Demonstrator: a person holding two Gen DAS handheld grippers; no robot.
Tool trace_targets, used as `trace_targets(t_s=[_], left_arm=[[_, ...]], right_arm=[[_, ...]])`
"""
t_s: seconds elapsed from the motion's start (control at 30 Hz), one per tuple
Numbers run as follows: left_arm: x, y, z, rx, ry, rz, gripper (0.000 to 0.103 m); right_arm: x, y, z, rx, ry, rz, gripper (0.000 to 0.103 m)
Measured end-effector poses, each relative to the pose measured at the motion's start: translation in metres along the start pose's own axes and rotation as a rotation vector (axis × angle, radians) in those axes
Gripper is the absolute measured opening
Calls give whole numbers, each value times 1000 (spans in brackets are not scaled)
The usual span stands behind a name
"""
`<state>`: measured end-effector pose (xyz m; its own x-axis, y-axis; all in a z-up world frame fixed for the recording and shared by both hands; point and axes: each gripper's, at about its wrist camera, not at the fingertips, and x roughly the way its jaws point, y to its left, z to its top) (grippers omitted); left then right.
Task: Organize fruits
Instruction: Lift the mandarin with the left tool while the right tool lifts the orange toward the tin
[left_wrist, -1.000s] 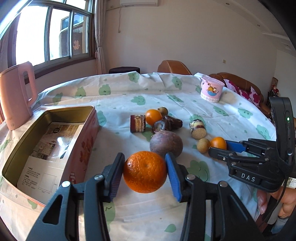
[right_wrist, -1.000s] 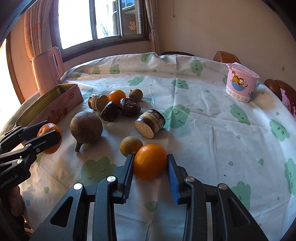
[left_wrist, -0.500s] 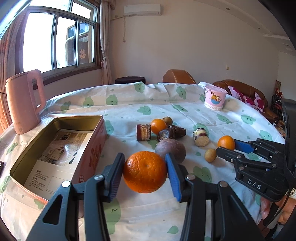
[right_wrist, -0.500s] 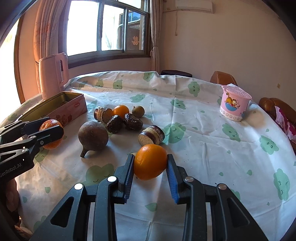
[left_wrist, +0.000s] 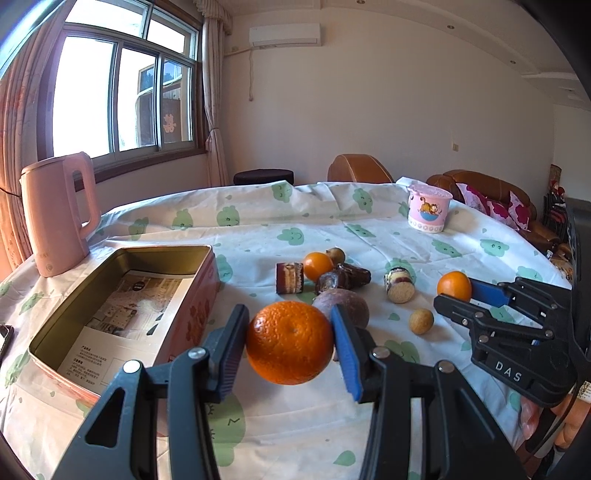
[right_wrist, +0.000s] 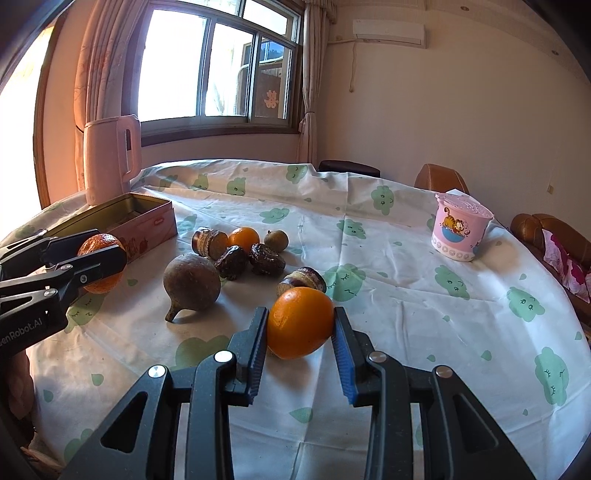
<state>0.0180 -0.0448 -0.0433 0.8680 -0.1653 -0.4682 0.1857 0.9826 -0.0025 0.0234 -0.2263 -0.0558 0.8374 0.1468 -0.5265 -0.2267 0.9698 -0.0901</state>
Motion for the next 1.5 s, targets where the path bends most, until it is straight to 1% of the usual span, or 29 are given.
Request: trace_targets(t_s=[0.47, 1.0, 1.5], left_arm=[[-6, -1, 0, 5, -37, 10, 48], [-17, -2, -2, 7, -101, 26, 48], [-22, -3, -3, 16, -136, 29, 48]], right_arm=[[-10, 2, -2, -9, -68, -11, 36], [-22, 3, -5, -19, -145, -19, 36], [-31, 3, -7, -25, -203, -26, 36]])
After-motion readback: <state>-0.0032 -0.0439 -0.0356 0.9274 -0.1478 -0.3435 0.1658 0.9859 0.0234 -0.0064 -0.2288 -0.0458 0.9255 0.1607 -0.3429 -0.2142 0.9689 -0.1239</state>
